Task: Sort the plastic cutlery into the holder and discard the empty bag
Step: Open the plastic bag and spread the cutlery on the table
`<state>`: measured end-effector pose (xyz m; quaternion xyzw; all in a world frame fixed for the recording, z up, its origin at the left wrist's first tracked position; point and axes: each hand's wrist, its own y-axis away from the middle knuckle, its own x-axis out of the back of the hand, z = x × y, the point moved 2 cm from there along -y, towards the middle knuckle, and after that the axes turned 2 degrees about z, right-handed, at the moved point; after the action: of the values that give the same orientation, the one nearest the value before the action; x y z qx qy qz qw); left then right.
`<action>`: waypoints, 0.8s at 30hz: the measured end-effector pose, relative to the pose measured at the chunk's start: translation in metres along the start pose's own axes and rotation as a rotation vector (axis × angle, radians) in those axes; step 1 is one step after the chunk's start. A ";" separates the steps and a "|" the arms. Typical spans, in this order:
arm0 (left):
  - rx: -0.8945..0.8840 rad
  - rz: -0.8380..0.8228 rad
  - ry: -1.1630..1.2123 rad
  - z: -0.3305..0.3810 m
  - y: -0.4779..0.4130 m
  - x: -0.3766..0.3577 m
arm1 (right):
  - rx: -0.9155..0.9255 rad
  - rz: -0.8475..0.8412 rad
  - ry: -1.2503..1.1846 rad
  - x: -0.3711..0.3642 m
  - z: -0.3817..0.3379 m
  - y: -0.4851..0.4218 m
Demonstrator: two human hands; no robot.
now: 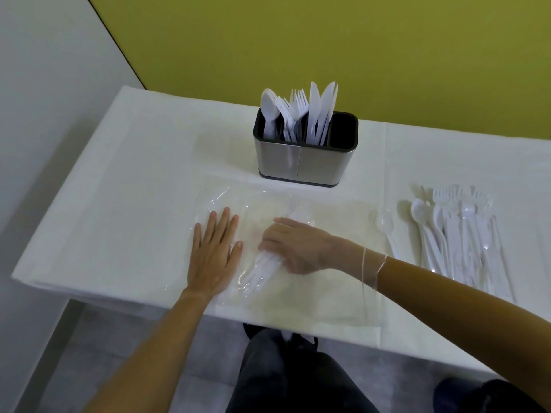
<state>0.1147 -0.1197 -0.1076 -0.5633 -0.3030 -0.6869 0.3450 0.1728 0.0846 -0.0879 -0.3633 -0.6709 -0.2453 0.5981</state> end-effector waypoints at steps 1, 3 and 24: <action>0.000 0.005 0.001 0.000 0.000 0.000 | 0.003 -0.004 0.006 0.002 -0.001 0.001; -0.005 0.008 0.008 0.000 0.000 0.000 | 0.002 -0.025 0.028 0.002 -0.002 0.005; 0.000 0.011 0.029 -0.001 0.000 -0.001 | 0.048 -0.093 0.388 0.025 -0.011 0.054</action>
<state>0.1140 -0.1206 -0.1091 -0.5551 -0.2948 -0.6932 0.3528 0.2208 0.1145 -0.0669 -0.2633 -0.5647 -0.3222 0.7127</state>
